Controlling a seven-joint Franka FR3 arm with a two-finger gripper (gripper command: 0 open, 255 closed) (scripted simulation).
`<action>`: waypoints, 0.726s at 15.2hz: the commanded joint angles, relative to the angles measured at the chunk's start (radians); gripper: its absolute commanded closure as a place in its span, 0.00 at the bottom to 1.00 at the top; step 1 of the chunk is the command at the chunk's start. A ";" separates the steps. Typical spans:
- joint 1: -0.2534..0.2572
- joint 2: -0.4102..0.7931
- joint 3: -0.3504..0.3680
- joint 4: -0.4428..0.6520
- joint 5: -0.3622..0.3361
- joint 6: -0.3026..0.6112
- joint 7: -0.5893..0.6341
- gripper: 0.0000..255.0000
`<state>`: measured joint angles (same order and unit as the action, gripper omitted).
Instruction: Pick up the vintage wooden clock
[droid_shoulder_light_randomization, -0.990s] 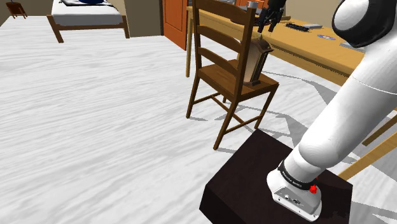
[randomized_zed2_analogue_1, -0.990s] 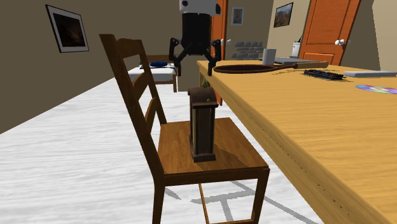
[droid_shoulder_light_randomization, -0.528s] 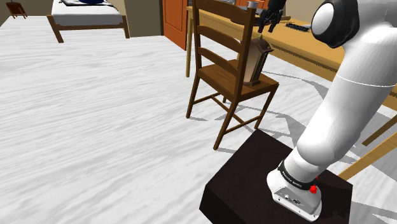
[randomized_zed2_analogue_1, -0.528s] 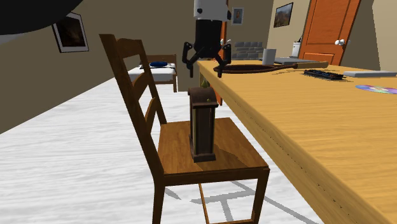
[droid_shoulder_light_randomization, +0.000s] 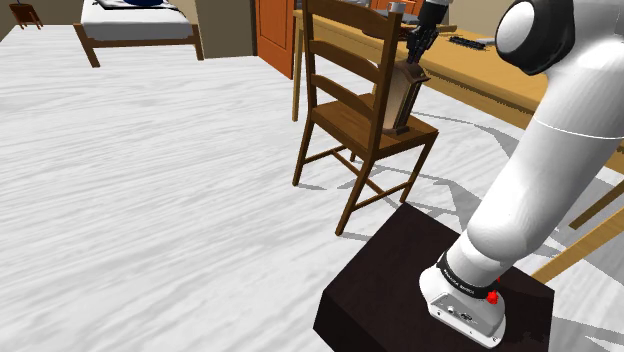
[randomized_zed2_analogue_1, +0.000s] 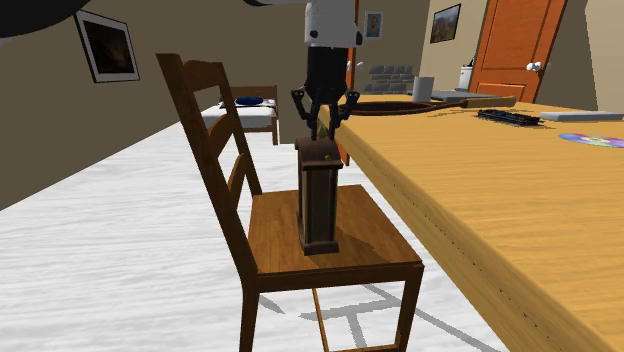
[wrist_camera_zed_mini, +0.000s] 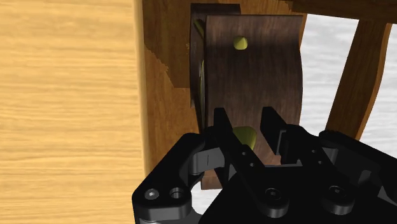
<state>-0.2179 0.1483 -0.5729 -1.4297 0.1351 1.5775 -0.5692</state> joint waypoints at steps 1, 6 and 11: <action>0.000 -0.001 0.000 -0.002 -0.001 0.001 0.000 1.00; 0.000 -0.001 0.000 -0.002 0.000 0.002 0.000 1.00; -0.013 0.026 -0.004 0.087 0.015 -0.065 -0.005 1.00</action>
<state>-0.2286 0.1723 -0.5758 -1.3622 0.1477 1.5268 -0.5733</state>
